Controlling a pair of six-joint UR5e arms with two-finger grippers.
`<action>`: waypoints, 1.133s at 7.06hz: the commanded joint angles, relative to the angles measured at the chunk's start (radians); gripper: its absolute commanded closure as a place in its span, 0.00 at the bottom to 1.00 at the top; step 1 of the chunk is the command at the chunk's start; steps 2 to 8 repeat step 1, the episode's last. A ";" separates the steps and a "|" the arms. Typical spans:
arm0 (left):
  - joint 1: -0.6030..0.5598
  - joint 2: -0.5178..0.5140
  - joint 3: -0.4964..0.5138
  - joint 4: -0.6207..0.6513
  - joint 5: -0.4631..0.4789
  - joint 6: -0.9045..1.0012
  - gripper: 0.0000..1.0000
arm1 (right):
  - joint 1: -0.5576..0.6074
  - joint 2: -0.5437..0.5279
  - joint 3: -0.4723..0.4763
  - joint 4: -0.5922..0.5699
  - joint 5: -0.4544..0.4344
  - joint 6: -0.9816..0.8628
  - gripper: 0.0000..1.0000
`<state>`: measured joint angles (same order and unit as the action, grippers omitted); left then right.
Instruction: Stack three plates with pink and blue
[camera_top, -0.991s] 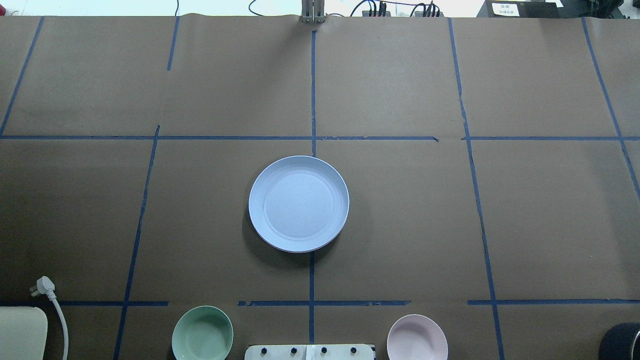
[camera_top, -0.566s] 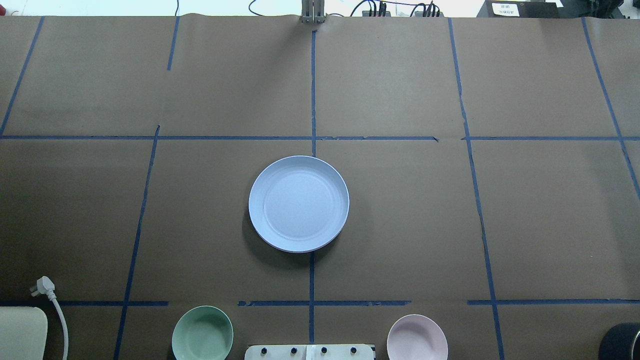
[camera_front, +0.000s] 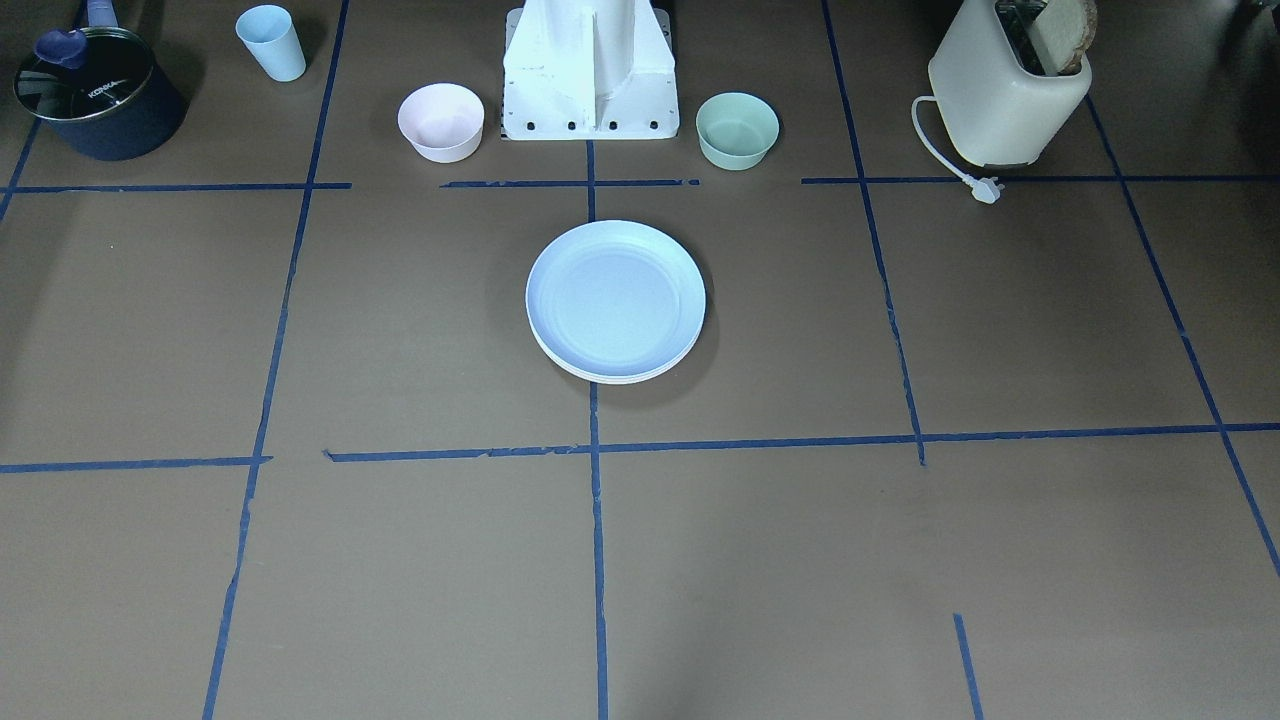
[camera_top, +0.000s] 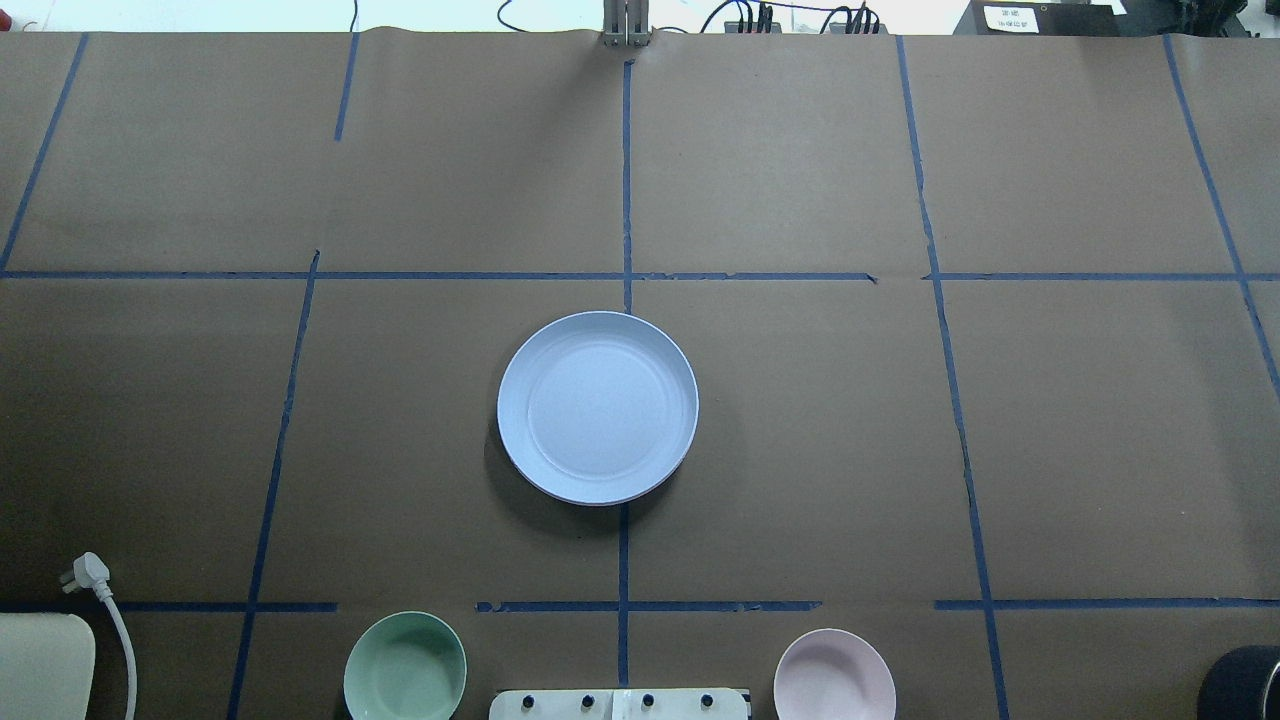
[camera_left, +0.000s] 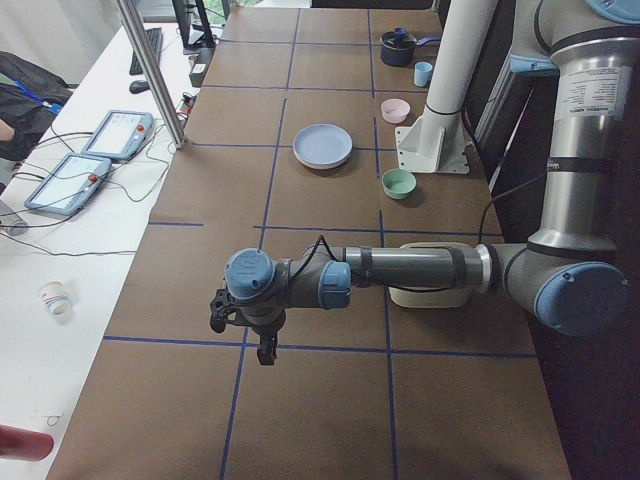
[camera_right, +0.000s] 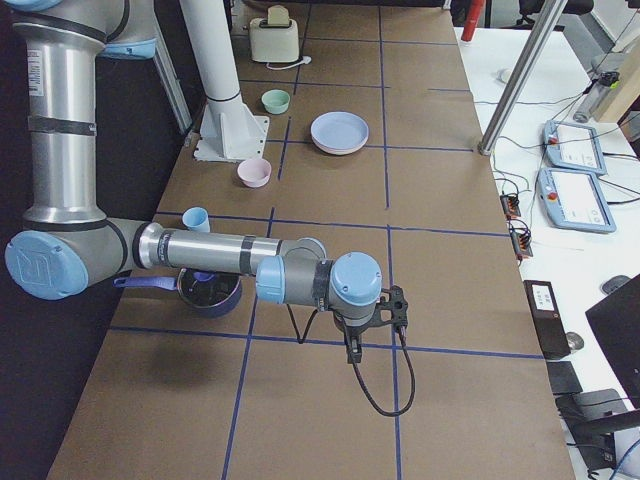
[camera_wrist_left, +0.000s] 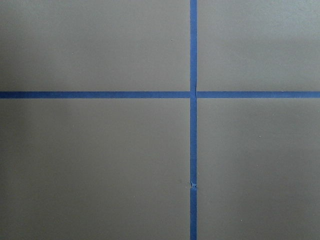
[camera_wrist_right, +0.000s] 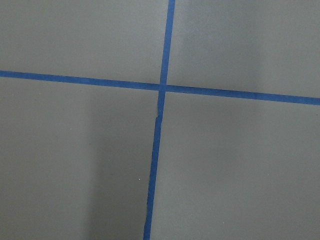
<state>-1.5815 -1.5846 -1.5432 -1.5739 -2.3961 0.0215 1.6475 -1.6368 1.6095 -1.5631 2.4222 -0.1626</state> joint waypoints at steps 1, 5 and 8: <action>0.000 0.000 0.000 0.000 0.000 0.002 0.00 | 0.000 0.000 0.000 0.000 0.000 0.000 0.00; 0.000 0.000 0.000 0.000 0.000 0.002 0.00 | 0.000 0.000 0.000 0.000 0.000 0.000 0.00; 0.000 0.000 0.000 0.000 0.000 0.002 0.00 | 0.000 0.000 0.000 0.000 0.000 0.000 0.00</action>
